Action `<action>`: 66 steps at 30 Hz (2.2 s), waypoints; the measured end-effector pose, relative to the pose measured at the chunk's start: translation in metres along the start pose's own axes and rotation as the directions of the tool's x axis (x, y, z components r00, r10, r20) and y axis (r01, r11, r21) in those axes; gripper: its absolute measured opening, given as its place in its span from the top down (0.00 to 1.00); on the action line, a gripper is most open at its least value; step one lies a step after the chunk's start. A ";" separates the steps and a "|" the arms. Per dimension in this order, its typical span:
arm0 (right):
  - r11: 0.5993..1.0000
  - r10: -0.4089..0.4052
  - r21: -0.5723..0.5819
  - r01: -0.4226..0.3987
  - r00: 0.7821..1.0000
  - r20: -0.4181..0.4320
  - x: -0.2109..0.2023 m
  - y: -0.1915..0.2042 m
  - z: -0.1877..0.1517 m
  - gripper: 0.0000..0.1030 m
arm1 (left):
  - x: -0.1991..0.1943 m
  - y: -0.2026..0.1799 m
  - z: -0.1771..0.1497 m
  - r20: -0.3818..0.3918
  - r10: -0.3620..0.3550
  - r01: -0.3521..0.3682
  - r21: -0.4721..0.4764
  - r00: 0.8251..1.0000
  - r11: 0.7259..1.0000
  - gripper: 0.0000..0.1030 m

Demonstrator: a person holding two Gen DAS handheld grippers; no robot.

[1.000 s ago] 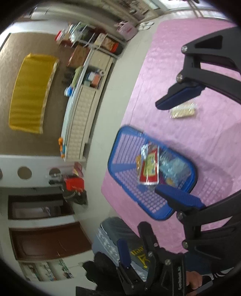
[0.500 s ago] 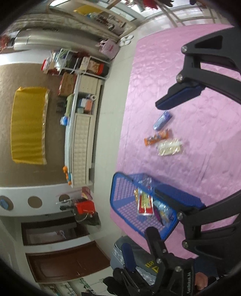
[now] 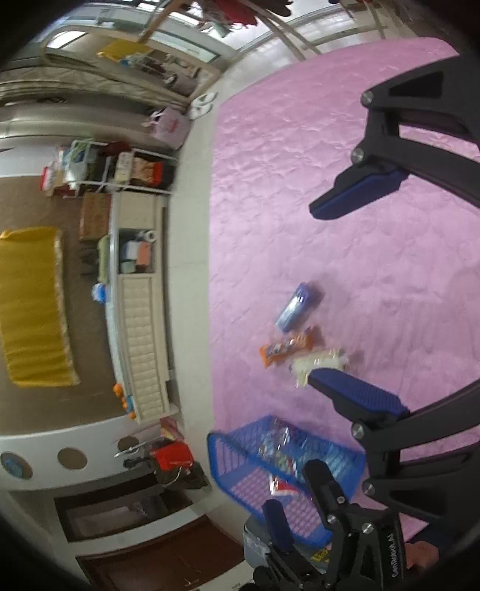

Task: Organize snacks
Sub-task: 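Withdraw both grippers from the basket toward the remaining snacks, then grasp the cracker pack with the left gripper while the right gripper grasps the purple gum pack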

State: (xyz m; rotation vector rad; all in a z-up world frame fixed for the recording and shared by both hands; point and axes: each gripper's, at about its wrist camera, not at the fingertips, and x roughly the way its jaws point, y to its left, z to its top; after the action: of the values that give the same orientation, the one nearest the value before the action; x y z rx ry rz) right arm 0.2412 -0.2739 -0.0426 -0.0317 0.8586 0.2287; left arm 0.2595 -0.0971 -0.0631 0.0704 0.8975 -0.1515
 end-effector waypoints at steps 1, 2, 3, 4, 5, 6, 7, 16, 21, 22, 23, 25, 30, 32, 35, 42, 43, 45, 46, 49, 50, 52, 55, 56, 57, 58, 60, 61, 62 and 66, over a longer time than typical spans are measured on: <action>1.000 -0.002 0.002 0.002 1.000 -0.011 0.006 -0.004 -0.001 0.17 | 0.007 -0.002 -0.001 -0.011 0.001 -0.001 -0.003 1.000 1.000 0.21; 1.000 -0.005 0.004 0.005 1.000 -0.022 0.013 -0.009 -0.001 0.17 | 0.016 -0.005 -0.001 -0.029 0.000 -0.001 -0.004 1.000 1.000 0.21; 1.000 -0.005 0.007 0.005 1.000 -0.030 0.019 -0.012 -0.001 0.17 | 0.029 -0.007 0.000 -0.052 0.002 -0.002 -0.001 0.999 1.000 0.21; 1.000 -0.002 0.011 0.002 0.999 -0.040 0.026 -0.016 0.000 0.17 | 0.034 -0.007 -0.001 -0.062 0.007 -0.007 0.002 0.998 1.000 0.21; 1.000 0.006 0.017 -0.005 0.999 -0.052 0.035 -0.020 0.000 0.17 | 0.045 -0.008 0.001 -0.073 0.022 -0.022 -0.002 0.997 1.000 0.21; 1.000 0.009 0.024 -0.008 0.998 -0.059 0.042 -0.023 0.001 0.17 | 0.051 -0.009 0.002 -0.078 0.027 -0.028 -0.008 0.997 1.000 0.21; 0.999 0.013 0.035 -0.011 0.998 -0.067 0.053 -0.026 0.002 0.17 | 0.058 -0.008 0.003 -0.086 0.026 -0.028 -0.016 0.996 0.999 0.21; 0.997 0.020 0.074 -0.011 0.994 -0.109 0.123 -0.033 0.010 0.17 | 0.132 -0.003 0.004 -0.223 0.071 -0.097 -0.106 0.972 0.990 0.21; 1.000 0.016 0.010 -0.015 0.994 -0.111 0.144 -0.032 0.011 0.17 | 0.159 0.006 -0.003 -0.271 0.070 -0.110 -0.136 0.960 0.985 0.21; 1.000 0.013 -0.002 -0.013 0.994 -0.113 0.147 -0.032 0.009 0.17 | 0.162 0.009 -0.006 -0.277 0.075 -0.118 -0.141 0.958 0.983 0.21; 1.000 0.018 -0.004 -0.019 0.993 -0.112 0.148 -0.032 0.007 0.17 | 0.165 0.010 -0.007 -0.284 0.077 -0.123 -0.146 0.956 0.982 0.21; 0.999 0.037 0.012 -0.036 0.990 -0.133 0.150 -0.035 0.004 0.17 | 0.169 0.012 -0.008 -0.296 0.042 -0.098 -0.178 0.954 0.979 0.21; 1.000 0.022 -0.011 -0.023 0.992 -0.123 0.145 -0.034 0.006 0.17 | 0.186 0.007 -0.007 -0.319 0.022 -0.087 -0.190 0.947 0.978 0.21; 0.999 0.029 -0.011 -0.031 0.991 -0.127 0.146 -0.035 0.006 0.17 | 0.192 0.008 -0.010 -0.333 0.064 -0.127 -0.170 0.941 0.977 0.21; 0.999 0.025 -0.030 -0.029 0.992 -0.120 0.148 -0.035 0.009 0.17 | 0.193 0.007 -0.013 -0.325 0.093 -0.153 -0.166 0.941 0.974 0.21; 0.997 0.048 -0.054 -0.057 0.989 -0.141 0.154 -0.031 0.012 0.17 | 0.184 0.007 -0.019 -0.327 0.075 -0.144 -0.191 0.942 0.971 0.49; 0.996 0.041 -0.072 -0.052 0.988 -0.149 0.157 -0.028 0.010 0.17 | 0.182 0.009 -0.019 -0.325 0.071 -0.140 -0.195 0.943 0.971 0.51; 0.995 0.029 -0.089 -0.044 0.986 -0.163 0.162 -0.025 0.008 0.17 | 0.177 0.013 -0.022 -0.318 0.051 -0.123 -0.211 0.947 0.970 0.51; 0.995 0.027 -0.090 -0.042 0.985 -0.170 0.165 -0.025 0.007 0.17 | 0.174 0.015 -0.022 -0.310 0.043 -0.115 -0.219 0.950 0.969 0.51; 0.995 0.025 -0.085 -0.042 0.982 -0.188 0.173 -0.027 0.005 0.17 | 0.165 0.019 -0.018 -0.296 0.046 -0.114 -0.216 0.954 0.970 0.51; 0.995 0.023 -0.086 -0.041 0.981 -0.194 0.175 -0.028 0.006 0.17 | 0.162 0.020 -0.016 -0.289 0.045 -0.111 -0.217 0.956 0.970 0.51; 0.995 0.039 -0.079 -0.056 0.980 -0.197 0.178 -0.029 0.005 0.17 | 0.157 0.021 -0.013 -0.279 0.046 -0.110 -0.218 0.959 0.970 0.51; 0.994 0.057 -0.080 -0.071 0.985 -0.164 0.176 -0.028 0.004 0.17 | 0.150 0.019 -0.011 -0.253 0.051 -0.104 -0.199 0.966 0.974 0.51; 0.992 0.062 -0.097 -0.077 0.986 -0.152 0.176 -0.026 0.004 0.17 | 0.148 0.017 -0.011 -0.244 0.055 -0.103 -0.189 0.968 0.977 0.51; 0.991 0.062 -0.112 -0.079 0.987 -0.148 0.176 -0.023 0.003 0.17 | 0.148 0.017 -0.010 -0.241 0.057 -0.104 -0.186 0.969 0.977 0.51; 0.989 0.060 -0.127 -0.079 0.987 -0.147 0.177 -0.021 0.001 0.17 | 0.150 0.017 -0.010 -0.241 0.058 -0.104 -0.184 0.969 0.977 0.51; 0.985 0.067 -0.149 -0.089 0.987 -0.146 0.178 -0.015 -0.001 0.17 | 0.150 0.017 -0.011 -0.240 0.056 -0.102 -0.184 0.969 0.978 0.51; 0.983 0.065 -0.163 -0.090 0.986 -0.151 0.179 -0.013 -0.003 0.17 | 0.150 0.017 -0.012 -0.239 0.057 -0.102 -0.181 0.969 0.978 0.51; 0.981 0.064 -0.170 -0.090 0.986 -0.152 0.179 -0.011 -0.004 0.17 | 0.150 0.016 -0.013 -0.238 0.060 -0.103 -0.173 0.970 0.979 0.51; 0.975 0.063 -0.199 -0.095 0.985 -0.161 0.185 -0.004 -0.013 0.25 | 0.153 0.012 -0.010 -0.233 0.071 -0.107 -0.146 0.970 0.983 0.51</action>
State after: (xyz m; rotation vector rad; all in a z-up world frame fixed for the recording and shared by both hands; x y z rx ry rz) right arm 0.3489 -0.2447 -0.1907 -0.2111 0.9881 0.3936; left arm 0.3475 -0.0997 -0.1894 -0.0200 1.1299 0.0130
